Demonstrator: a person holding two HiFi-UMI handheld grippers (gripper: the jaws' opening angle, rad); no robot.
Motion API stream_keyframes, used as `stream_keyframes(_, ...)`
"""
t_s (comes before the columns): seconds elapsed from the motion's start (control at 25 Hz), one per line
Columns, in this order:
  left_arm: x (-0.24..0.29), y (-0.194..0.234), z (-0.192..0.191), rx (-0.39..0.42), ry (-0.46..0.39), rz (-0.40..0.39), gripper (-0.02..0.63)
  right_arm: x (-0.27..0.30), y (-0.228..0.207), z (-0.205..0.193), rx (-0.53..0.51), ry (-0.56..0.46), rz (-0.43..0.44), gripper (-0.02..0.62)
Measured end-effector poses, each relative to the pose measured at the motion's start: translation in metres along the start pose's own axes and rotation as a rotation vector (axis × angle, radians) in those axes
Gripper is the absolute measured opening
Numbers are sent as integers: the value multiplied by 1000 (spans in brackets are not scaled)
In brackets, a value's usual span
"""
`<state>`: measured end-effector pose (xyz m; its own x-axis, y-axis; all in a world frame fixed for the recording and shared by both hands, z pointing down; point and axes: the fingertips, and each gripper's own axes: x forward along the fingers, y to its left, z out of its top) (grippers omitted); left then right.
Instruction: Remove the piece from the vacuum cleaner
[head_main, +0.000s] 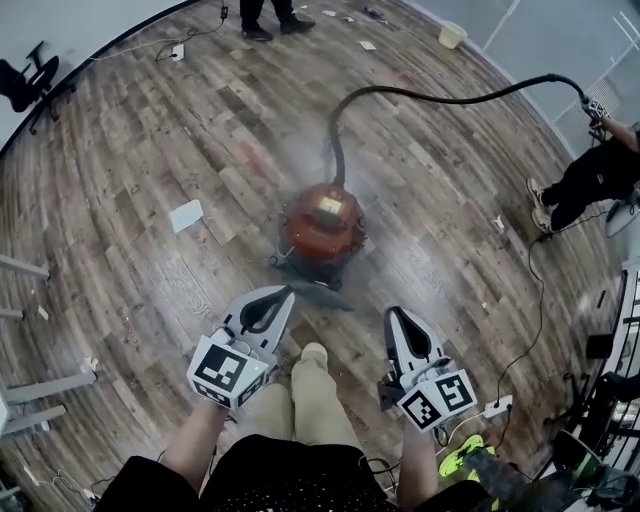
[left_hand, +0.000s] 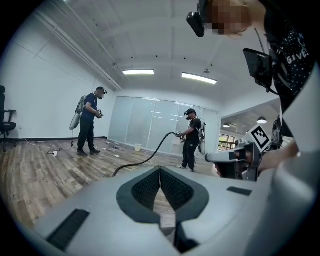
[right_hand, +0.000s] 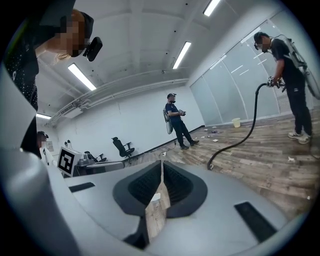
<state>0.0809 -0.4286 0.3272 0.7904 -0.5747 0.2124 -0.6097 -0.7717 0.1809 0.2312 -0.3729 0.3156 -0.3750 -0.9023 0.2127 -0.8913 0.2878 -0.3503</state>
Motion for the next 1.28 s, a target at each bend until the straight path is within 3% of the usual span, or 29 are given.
stream_keyframes(0.16,14,13,-43,-15,4,-2,11,13,-18,-37,-36,9,-1,12)
stream_keyframes(0.36,42,25,-117,-1,-25,-21,11,28,-54,-91,-65,-78,-2,12)
stream_keyframes(0.76,109,38,-288,-6,-77,-79,11,70,-122,-255,-86,-113,25,12)
stream_keyframes(1.04,125,53,-341,50,-144,-87,11,79,-150,-320,-103,-130,23,12)
stream_keyframes(1.08,122,54,-343,56,-163,-86,11,81,-150,-326,-103,-128,29,22)
stream_keyframes(1.16,115,59,-345,70,-201,-84,18,84,-150,-337,-107,-116,30,124)
stream_keyframes(1.24,110,67,-350,73,-213,-85,141,84,-152,-348,-117,-108,-1,180)
stream_keyframes(1.28,109,72,-354,65,-206,-81,172,83,-156,-353,-117,-107,-23,194)
